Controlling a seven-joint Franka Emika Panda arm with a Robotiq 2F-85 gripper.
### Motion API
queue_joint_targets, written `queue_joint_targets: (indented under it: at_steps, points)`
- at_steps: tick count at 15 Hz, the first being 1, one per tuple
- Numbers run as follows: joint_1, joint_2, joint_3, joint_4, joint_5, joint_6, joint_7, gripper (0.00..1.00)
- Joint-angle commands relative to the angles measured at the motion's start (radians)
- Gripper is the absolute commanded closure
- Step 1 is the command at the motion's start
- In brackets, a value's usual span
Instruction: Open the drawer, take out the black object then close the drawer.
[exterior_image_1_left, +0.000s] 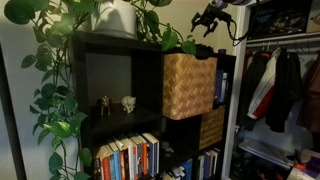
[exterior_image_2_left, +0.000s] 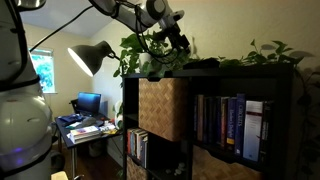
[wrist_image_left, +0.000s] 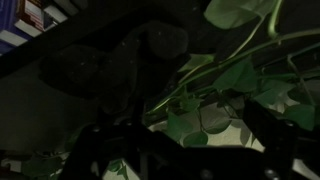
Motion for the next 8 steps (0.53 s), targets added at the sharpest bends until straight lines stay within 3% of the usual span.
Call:
queue_joint_targets:
  at_steps: [1,3,8]
  points:
    - [0.009,-0.036,0.023,0.016,0.054,-0.149,-0.032,0.0]
    - [0.024,-0.038,0.025,0.042,0.107,-0.268,-0.066,0.0]
    - [0.032,-0.034,0.045,0.059,0.113,-0.414,-0.095,0.0]
